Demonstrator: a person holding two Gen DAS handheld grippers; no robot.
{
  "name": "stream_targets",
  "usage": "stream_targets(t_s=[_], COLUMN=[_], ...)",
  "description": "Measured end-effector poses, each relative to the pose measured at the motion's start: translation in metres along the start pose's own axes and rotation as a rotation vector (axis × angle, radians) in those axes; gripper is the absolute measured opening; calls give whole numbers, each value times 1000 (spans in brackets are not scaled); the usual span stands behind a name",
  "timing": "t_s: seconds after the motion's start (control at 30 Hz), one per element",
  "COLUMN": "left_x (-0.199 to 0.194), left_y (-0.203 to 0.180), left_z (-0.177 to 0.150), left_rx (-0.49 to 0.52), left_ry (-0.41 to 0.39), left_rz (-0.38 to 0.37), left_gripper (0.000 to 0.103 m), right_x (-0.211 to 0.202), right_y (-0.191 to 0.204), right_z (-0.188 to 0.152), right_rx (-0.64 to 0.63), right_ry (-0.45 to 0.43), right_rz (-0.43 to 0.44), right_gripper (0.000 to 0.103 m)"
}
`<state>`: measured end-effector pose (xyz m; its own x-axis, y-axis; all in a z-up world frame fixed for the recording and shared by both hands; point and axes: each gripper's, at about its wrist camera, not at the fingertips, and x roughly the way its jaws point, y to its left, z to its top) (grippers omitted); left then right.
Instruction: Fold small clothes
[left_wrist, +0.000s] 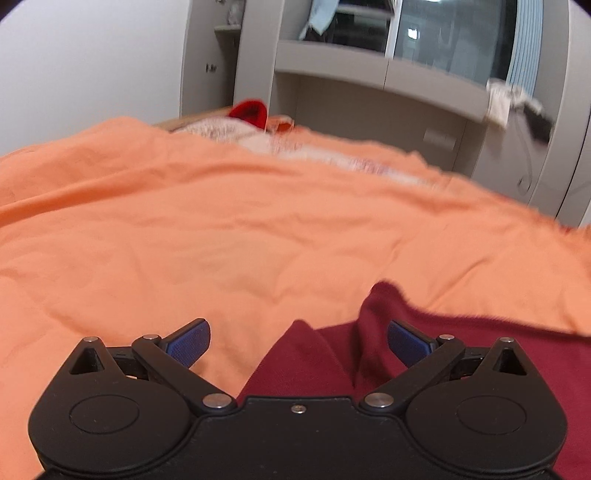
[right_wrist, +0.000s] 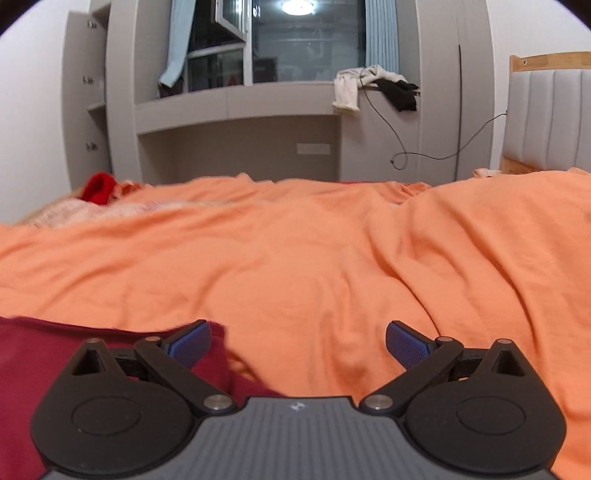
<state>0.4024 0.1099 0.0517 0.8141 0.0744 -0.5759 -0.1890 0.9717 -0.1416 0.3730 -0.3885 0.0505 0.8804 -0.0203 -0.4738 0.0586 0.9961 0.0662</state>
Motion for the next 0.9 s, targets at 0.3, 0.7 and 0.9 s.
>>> stream_targets(t_s=[0.3, 0.7, 0.9], left_x=[-69, -123, -119], left_y=[2, 32, 26], left_z=[-29, -108, -121], left_rx=[-30, -193, -186], left_ry=[-114, -34, 5], left_rz=[-86, -257, -290], left_gripper=[102, 102, 102], right_x=[-85, -123, -119], right_y=[39, 115, 127], right_z=[-22, -72, -86], right_rx=[-55, -172, -183], right_ry=[-85, -139, -124], right_rz=[175, 257, 256], right_gripper=[103, 103, 103])
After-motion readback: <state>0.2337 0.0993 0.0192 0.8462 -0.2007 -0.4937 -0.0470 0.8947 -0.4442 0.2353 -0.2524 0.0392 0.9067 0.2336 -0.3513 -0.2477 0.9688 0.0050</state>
